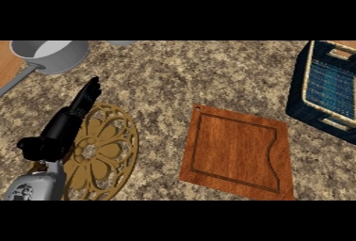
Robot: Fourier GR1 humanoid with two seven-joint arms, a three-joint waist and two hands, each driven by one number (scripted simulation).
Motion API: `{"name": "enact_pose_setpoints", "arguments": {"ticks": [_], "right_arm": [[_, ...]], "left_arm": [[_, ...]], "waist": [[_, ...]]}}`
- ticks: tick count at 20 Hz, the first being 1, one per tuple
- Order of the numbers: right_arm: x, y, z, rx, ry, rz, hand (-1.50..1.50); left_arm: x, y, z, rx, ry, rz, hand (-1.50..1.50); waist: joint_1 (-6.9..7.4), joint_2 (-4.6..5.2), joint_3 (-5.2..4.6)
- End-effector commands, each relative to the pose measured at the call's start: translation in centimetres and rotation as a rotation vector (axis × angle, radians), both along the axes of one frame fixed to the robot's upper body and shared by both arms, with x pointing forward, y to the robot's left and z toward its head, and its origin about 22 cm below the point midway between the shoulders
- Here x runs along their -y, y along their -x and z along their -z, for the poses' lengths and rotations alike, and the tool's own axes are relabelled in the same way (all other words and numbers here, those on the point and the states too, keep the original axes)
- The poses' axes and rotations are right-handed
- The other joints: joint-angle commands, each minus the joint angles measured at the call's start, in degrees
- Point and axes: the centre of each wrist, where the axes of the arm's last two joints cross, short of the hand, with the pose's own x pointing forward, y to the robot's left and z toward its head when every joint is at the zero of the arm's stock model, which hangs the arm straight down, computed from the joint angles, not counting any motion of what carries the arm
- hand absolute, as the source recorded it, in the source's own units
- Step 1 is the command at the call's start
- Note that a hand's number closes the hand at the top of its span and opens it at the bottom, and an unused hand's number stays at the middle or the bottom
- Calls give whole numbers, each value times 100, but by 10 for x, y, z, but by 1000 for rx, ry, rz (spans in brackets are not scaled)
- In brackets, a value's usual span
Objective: Pick the cupcake from the cutting board and place it in the basket
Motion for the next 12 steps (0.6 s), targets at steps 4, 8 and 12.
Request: {"name": "enact_pose_setpoints", "arguments": {"ticks": [4, 8, 12], "right_arm": [[31, 4, 12, 178, -79, 90, 150], [35, -10, 20, 126, -29, 74, -150], [53, -8, 5, 127, -9, 49, -150]], "left_arm": [[7, -3, -10, -2, -2, 1, 0], [15, 4, 15, 6, 2, -3, 0], [2, -13, -5, -6, 1, 5, 0]], "waist": [[8, -4, 4], [17, 4, -1], [5, 4, 0]]}}
